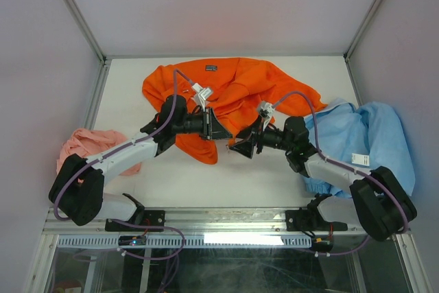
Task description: Zip up the jacket
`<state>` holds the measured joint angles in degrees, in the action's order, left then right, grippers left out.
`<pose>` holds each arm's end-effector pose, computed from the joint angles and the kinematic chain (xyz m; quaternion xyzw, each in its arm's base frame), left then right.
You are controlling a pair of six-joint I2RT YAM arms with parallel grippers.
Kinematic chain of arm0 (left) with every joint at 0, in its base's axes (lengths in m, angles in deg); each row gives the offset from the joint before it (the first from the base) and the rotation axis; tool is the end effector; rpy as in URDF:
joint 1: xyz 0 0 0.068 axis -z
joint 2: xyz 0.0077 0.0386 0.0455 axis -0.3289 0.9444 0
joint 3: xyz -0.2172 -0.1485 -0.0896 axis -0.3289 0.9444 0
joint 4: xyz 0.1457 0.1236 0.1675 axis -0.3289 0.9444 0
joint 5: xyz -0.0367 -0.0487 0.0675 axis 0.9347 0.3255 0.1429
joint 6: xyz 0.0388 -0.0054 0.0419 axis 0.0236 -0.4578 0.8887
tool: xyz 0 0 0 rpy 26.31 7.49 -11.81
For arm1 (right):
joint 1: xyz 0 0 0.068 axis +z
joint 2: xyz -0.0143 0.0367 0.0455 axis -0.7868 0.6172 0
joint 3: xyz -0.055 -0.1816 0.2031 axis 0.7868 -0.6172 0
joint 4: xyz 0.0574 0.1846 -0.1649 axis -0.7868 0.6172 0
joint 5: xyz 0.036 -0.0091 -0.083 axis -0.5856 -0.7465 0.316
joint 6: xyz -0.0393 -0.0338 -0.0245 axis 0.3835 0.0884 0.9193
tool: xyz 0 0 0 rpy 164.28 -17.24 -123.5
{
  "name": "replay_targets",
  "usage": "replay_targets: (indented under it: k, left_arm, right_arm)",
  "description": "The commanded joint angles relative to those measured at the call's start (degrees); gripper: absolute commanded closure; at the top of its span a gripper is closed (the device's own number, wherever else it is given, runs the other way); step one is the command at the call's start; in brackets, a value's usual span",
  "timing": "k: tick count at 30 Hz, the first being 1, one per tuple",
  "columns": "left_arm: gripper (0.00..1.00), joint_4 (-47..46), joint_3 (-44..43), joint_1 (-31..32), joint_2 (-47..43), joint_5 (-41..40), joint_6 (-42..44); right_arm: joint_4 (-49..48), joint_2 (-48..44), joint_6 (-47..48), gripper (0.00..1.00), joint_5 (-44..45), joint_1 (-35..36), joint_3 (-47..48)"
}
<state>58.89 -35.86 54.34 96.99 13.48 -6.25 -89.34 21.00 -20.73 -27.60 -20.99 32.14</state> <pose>0.2243 -0.1895 0.2621 0.1503 0.7878 -0.5458 0.2427 0.1921 0.1465 0.2252 -0.3230 0.6686 0.4922 0.4543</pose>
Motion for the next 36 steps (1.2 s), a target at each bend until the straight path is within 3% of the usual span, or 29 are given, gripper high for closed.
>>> replay_targets:
  k: [1,13,18,22,27,30,33,36]
  left_arm:
    - [1.00,-2.15,-2.92,-0.21,-1.23,4.32,1.57]
    - [1.00,-0.30,-4.20,-0.16,0.26,3.48,3.87]
    - [1.00,-0.09,-4.54,-0.17,1.05,3.41,3.97]
    - [1.00,0.08,-4.43,-0.15,1.40,3.12,3.88]
    - [1.00,0.26,-4.38,-0.17,1.39,2.86,3.86]
    - [1.00,0.45,-4.42,-0.16,1.44,2.85,3.97]
    - [1.00,0.67,-4.38,-0.15,1.14,2.58,4.01]
    - [0.90,1.58,-4.17,-0.18,-0.15,0.66,3.94]
  right_arm:
    - [-6.76,1.01,-0.07,0.31,-4.59,-0.04,1.14]
    - [-9.25,2.26,-1.86,0.70,-10.25,0.00,1.58]
    - [-10.47,2.03,-2.81,0.81,-10.77,-0.02,1.43]
    - [-11.53,2.07,-3.96,0.76,-10.60,0.02,1.41]
    - [-12.14,2.02,-4.47,0.78,-10.40,-0.13,1.40]
    - [-12.34,2.43,-4.86,0.84,-10.55,-0.11,1.51]
    - [-13.12,2.96,-5.59,1.00,-10.61,-0.25,1.44]
    - [-15.59,3.02,-7.86,1.00,-10.61,-0.75,0.59]
